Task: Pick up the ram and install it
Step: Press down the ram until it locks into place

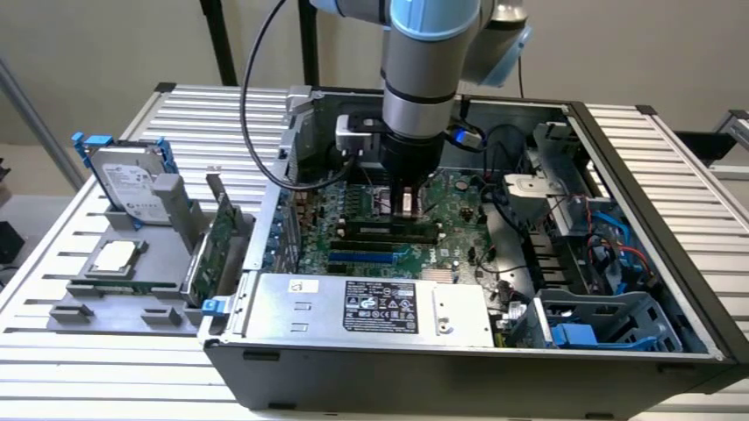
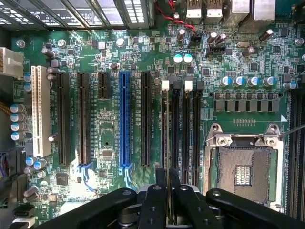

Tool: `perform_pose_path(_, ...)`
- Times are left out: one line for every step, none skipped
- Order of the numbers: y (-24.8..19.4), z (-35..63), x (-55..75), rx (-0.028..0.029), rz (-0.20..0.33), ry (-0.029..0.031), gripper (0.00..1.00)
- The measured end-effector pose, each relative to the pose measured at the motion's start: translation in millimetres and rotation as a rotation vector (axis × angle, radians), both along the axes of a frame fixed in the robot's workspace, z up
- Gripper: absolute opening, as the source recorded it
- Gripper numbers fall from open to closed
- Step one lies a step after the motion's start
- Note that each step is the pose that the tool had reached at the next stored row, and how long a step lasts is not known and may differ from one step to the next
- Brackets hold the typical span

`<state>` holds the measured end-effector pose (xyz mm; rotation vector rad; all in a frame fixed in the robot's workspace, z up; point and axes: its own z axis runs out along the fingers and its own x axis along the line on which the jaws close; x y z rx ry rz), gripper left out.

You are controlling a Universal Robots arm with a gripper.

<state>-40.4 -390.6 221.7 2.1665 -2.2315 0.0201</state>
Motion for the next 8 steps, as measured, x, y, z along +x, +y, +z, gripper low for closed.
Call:
perform_pose_path(0.0,-0.1,0.0,-0.0002,0.000,0.0001,1.00)
perform_pose_path(0.0,0.0,0.0,-0.0003,0.000,0.0001,1.00)
perform_pose_path(0.0,-0.1,0.0,-0.0003,0.000,0.0001,1.00)
perform_pose_path(0.0,-0.1,0.0,-0.0001,0.000,0.0000,1.00)
perform_pose_path(0.0,0.3,0.0,0.0000,0.000,0.0000,1.00)
perform_pose_path(0.0,1.7,0.0,0.0009,0.000,0.0006,1.00)
perform_pose_path(0.0,4.1,0.0,0.0020,0.000,0.0013,1.00)
perform_pose_path(0.0,6.6,0.0,0.0032,0.000,0.0021,1.00)
